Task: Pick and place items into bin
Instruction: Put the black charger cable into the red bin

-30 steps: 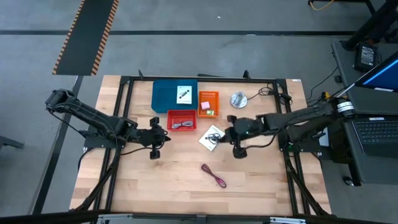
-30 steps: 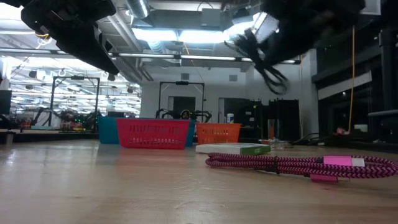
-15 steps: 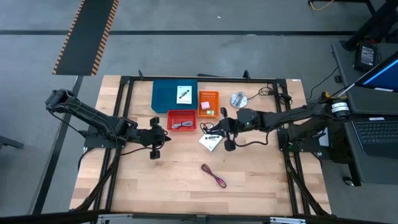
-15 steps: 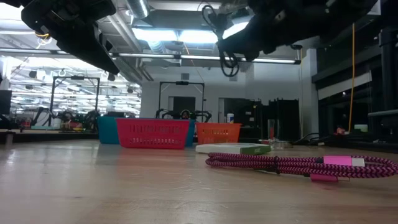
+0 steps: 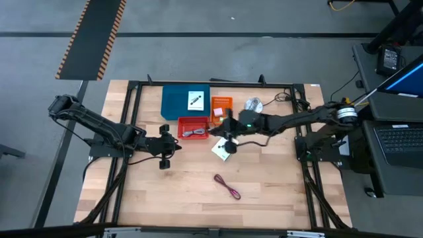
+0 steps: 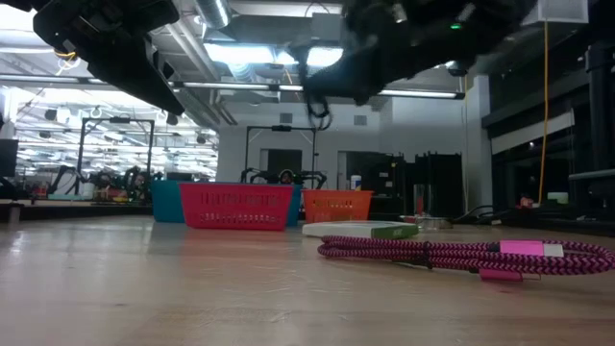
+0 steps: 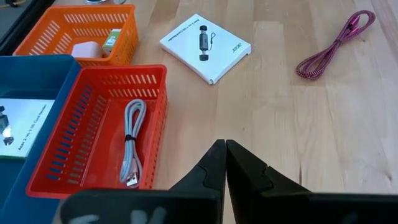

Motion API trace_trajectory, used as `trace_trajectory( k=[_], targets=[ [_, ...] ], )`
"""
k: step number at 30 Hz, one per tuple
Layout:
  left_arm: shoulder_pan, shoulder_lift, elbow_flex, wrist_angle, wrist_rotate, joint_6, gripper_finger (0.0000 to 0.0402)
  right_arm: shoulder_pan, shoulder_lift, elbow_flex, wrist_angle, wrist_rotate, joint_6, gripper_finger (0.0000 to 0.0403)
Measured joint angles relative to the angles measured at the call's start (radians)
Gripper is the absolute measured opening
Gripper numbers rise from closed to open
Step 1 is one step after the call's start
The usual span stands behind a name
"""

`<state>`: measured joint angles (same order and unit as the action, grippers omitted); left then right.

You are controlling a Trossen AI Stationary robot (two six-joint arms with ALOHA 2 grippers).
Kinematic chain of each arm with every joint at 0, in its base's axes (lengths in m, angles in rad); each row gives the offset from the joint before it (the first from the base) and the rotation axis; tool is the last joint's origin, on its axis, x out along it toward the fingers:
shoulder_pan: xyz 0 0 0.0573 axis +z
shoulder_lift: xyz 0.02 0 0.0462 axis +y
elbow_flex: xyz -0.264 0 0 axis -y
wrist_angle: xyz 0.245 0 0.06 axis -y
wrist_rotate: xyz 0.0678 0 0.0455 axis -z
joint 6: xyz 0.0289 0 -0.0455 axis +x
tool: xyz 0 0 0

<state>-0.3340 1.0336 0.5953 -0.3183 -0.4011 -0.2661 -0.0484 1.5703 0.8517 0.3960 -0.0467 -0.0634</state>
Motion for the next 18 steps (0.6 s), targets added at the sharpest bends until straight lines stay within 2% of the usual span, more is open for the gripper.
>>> trace_trajectory(
  k=[8,14,18],
  targets=[
    [0.0,0.0,0.0,-0.012,0.0,0.0,0.0008,-0.065,0.227,0.314,-0.27,0.001,-0.029,0.0],
    [0.0,0.0,0.0,-0.036,0.0,0.0,0.0008,-0.108,0.321,0.558,-0.588,0.0,-0.037,0.0],
    [0.0,0.0,0.0,-0.038,0.0,0.0,0.0008,-0.123,0.379,0.75,-0.872,0.001,-0.011,0.0]
  ],
)
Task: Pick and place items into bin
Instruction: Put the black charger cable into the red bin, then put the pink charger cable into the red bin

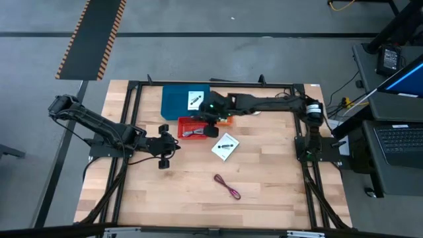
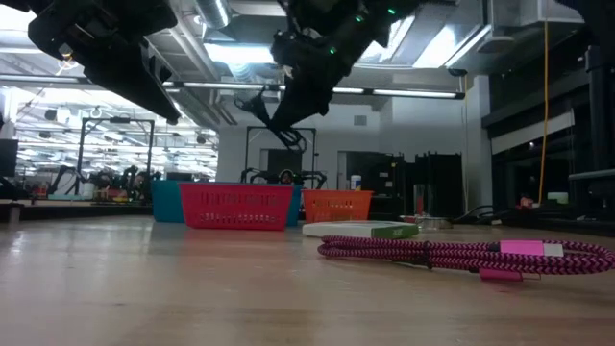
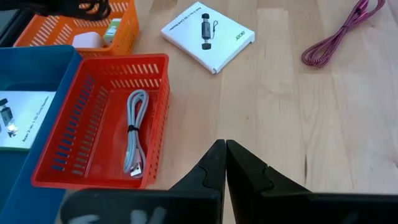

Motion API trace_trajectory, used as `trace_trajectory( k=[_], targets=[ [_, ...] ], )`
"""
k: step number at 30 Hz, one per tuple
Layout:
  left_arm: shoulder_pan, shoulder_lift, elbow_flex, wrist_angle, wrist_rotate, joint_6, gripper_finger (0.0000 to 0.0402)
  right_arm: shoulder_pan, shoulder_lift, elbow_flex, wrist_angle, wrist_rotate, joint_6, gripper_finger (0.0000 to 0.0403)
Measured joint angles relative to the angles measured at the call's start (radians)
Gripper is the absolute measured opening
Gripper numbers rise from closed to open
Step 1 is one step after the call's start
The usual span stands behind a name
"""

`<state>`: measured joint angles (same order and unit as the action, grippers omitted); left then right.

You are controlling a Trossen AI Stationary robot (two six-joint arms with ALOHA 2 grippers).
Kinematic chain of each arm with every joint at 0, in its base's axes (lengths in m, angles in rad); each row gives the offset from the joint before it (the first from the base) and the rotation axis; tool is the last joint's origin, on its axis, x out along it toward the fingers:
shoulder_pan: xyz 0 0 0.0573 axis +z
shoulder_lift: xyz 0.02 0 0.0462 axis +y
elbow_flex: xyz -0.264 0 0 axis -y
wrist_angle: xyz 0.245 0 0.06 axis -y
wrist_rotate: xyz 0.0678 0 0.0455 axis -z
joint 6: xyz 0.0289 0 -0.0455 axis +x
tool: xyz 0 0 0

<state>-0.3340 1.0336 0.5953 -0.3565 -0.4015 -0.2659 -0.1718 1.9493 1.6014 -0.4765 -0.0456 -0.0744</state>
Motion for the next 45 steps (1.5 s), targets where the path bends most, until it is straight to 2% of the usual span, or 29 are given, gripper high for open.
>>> trace_trajectory(
  k=[2,4,8,16,26,40,45],
  targets=[
    [0.001,0.0,0.0,0.0,0.0,0.0,0.0008,-0.004,0.038,0.093,-0.134,0.0,0.002,0.0],
    [0.001,0.0,0.0,0.0,0.0,0.0,0.0008,-0.004,0.074,0.161,-0.197,0.0,-0.013,0.0],
    [0.001,0.0,0.0,-0.002,0.0,0.0,0.0008,-0.003,0.128,0.229,-0.206,-0.006,-0.04,0.0],
    [0.001,0.0,0.0,-0.006,0.0,0.0,0.0008,-0.003,0.229,0.226,-0.179,-0.083,-0.039,0.0],
    [0.001,0.0,0.0,-0.006,-0.001,0.0,0.0008,-0.003,0.271,0.226,-0.138,-0.087,-0.062,0.0002],
    [0.001,0.0,0.0,-0.007,0.0,-0.005,0.0008,-0.005,0.263,0.228,-0.157,-0.087,-0.094,0.009],
    [0.001,0.0,0.0,-0.009,0.001,-0.002,0.0008,-0.009,0.255,0.315,-0.323,-0.085,-0.093,0.0095]
  ],
)
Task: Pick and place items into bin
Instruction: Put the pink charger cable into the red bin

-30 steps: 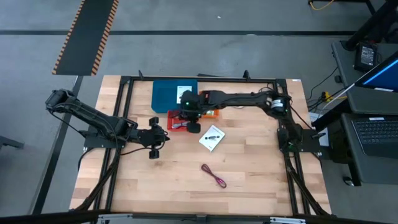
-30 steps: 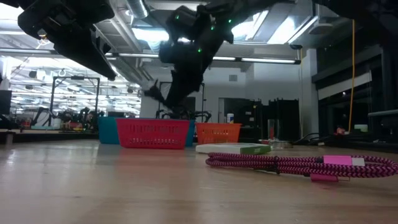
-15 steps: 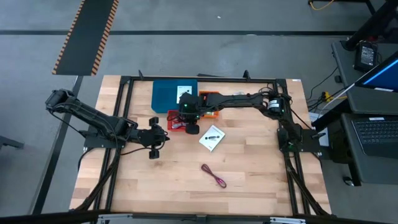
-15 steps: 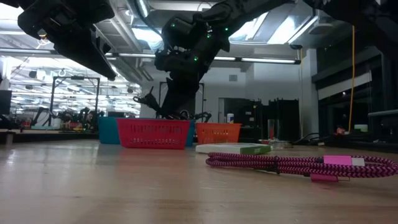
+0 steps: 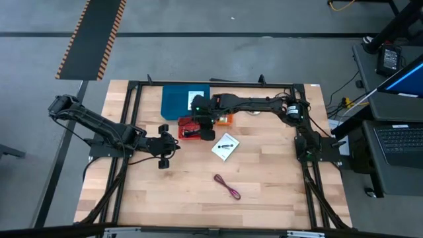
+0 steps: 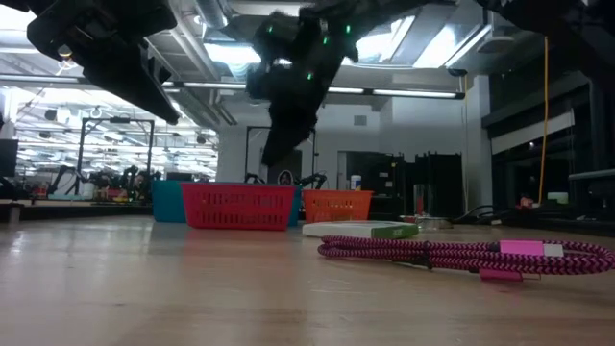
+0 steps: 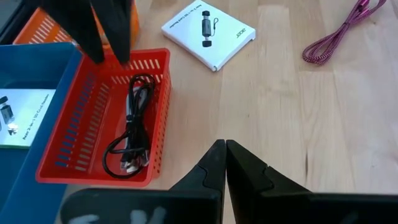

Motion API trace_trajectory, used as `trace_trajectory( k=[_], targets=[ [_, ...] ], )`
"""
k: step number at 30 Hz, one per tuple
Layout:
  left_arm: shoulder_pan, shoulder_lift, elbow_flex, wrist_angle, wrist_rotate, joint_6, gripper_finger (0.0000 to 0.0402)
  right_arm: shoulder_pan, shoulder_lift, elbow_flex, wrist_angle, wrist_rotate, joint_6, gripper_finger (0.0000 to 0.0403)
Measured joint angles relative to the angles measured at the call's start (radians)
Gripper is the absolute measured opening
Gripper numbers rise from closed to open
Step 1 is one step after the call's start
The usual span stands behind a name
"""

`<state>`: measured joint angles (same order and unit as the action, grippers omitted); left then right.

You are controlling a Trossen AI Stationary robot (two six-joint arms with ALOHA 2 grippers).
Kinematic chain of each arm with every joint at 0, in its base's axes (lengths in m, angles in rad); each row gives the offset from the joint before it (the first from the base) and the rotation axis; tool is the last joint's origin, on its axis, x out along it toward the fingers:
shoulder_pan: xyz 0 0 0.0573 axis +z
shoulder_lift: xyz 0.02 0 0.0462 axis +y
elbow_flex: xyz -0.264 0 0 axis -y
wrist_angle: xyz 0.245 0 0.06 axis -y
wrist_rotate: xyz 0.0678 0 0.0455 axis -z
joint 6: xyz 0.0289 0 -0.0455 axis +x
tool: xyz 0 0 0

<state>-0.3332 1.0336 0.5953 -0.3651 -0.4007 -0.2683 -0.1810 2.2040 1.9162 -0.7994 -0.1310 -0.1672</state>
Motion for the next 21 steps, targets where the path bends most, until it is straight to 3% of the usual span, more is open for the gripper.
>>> trace_trajectory(
  k=[3,8,12,21],
  targets=[
    [0.0,0.0,0.0,-0.005,0.0,0.001,0.0008,0.013,-0.036,0.047,-0.095,0.032,0.008,0.0081],
    [-0.001,0.0,0.0,-0.047,-0.004,-0.016,0.0008,0.113,-0.121,-0.014,-0.109,0.201,0.028,0.0034],
    [-0.001,0.0,0.0,-0.066,-0.003,-0.033,0.0008,0.191,-0.196,-0.124,-0.071,0.206,0.09,0.0004],
    [-0.002,0.0,0.0,-0.065,0.005,0.002,0.0008,0.359,-0.344,-0.328,-0.051,0.23,0.419,0.0002]
  ],
)
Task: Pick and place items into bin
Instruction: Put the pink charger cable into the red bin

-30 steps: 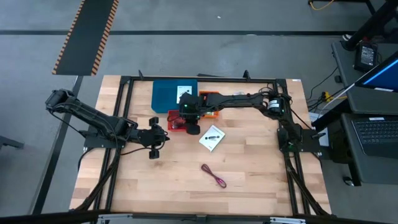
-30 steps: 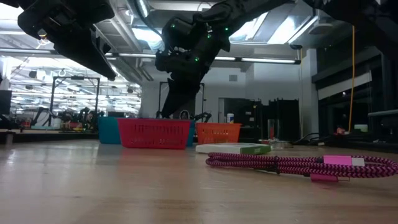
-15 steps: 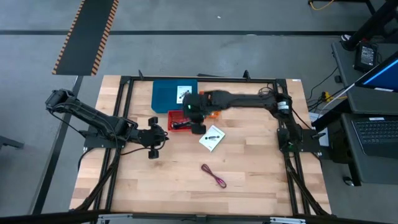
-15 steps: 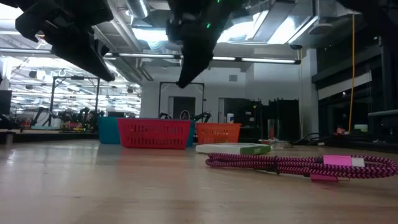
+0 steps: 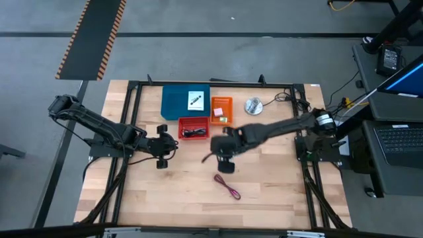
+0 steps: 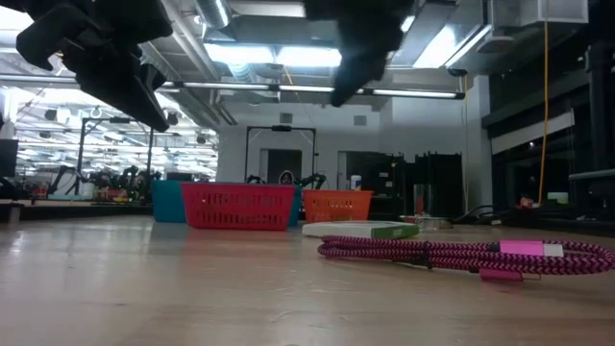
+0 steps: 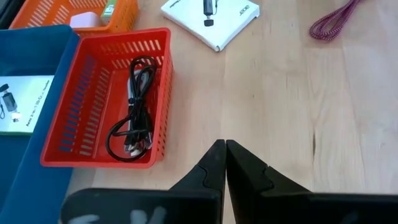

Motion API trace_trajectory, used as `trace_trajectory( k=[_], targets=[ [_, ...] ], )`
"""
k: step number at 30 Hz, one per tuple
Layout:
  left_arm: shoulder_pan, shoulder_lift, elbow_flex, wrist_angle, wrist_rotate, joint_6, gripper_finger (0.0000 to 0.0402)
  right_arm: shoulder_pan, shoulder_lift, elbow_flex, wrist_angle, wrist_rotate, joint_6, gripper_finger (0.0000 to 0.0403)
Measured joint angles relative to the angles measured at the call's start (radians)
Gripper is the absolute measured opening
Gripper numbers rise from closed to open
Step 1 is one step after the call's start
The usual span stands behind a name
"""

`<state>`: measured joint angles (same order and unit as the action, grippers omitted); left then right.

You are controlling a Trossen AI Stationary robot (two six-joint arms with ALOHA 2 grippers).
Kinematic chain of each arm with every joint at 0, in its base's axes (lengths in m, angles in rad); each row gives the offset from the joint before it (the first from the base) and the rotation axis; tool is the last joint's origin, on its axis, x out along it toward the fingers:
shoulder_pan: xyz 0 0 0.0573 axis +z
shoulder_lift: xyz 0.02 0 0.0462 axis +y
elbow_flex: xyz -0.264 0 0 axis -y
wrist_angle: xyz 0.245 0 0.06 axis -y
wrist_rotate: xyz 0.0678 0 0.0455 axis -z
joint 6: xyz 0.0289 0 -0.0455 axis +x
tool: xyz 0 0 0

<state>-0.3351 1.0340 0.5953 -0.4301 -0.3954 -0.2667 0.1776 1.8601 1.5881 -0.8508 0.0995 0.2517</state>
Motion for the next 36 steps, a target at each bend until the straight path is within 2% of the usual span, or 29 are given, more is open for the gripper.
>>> trace_trajectory(
  k=[4,10,14,22,28,36],
  targets=[
    [0.0,0.0,0.0,0.0,0.001,0.003,0.0008,0.092,-0.004,-0.011,-0.105,0.086,0.15,0.0001],
    [0.0,0.0,0.0,0.0,0.001,0.003,0.0008,0.216,-0.004,-0.011,-0.163,0.091,0.383,0.0001],
    [0.0,0.0,0.0,0.0,0.001,0.002,0.0008,0.28,0.003,-0.011,-0.152,0.091,0.447,0.0011],
    [0.0,0.0,0.0,0.016,-0.003,0.009,0.0008,0.346,0.033,-0.009,-0.003,0.095,0.536,0.0085],
    [0.0,0.0,0.0,0.022,-0.003,0.012,0.0008,0.352,0.119,-0.01,0.015,0.065,0.582,0.0142],
    [0.0,0.0,0.0,0.03,0.032,0.015,0.0008,0.35,0.205,-0.011,0.019,0.056,0.661,0.0169]
  ],
)
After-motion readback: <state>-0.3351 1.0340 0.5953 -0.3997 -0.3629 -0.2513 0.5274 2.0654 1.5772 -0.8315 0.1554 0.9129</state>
